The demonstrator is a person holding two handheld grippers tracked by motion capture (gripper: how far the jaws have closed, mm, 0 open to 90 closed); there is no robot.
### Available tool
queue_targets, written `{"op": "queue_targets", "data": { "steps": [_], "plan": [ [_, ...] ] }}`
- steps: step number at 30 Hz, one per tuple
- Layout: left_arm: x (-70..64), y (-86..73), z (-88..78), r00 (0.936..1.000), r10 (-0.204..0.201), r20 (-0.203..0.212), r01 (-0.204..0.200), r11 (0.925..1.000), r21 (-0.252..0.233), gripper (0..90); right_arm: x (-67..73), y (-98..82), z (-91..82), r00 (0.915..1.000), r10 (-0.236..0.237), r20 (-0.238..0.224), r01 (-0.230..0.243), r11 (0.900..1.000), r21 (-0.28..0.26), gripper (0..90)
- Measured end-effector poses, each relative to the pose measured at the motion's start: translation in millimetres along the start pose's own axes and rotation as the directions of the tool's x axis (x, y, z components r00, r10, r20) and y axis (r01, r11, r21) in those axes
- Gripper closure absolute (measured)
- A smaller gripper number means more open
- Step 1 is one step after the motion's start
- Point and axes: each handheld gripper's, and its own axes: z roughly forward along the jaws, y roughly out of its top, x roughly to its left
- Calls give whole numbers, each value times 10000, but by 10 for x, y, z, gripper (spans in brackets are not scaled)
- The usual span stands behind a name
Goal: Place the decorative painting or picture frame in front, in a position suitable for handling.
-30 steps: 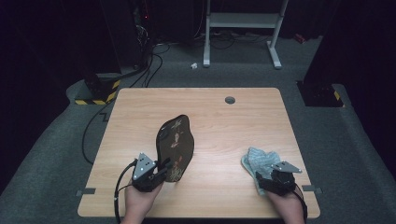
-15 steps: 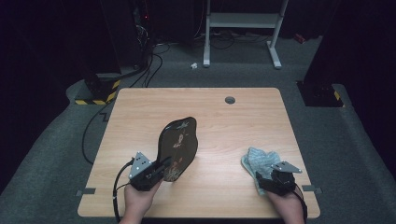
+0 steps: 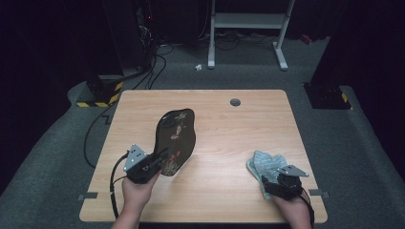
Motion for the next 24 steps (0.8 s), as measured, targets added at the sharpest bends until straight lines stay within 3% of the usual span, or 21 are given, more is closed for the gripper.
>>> {"op": "queue_targets", "data": {
  "steps": [3,4,11,24],
  "plan": [
    [66,0,4,9999,-55,-123,54,10000,-27,809,0,0,0,10000,-2,1,2,10000,-2,201],
    [63,-10,17,9990,-433,-146,429,9987,-277,808,0,-1,0,10000,-1,2,1,10000,-4,201],
    [190,-90,-30,9988,-305,-374,304,9995,-39,809,1,-1,0,10000,-1,8,1,10000,-11,201],
    [210,-162,-73,9984,-374,-429,370,9993,-109,809,2,-4,-7,10000,-18,-18,17,10000,-65,234]
  ]
}}
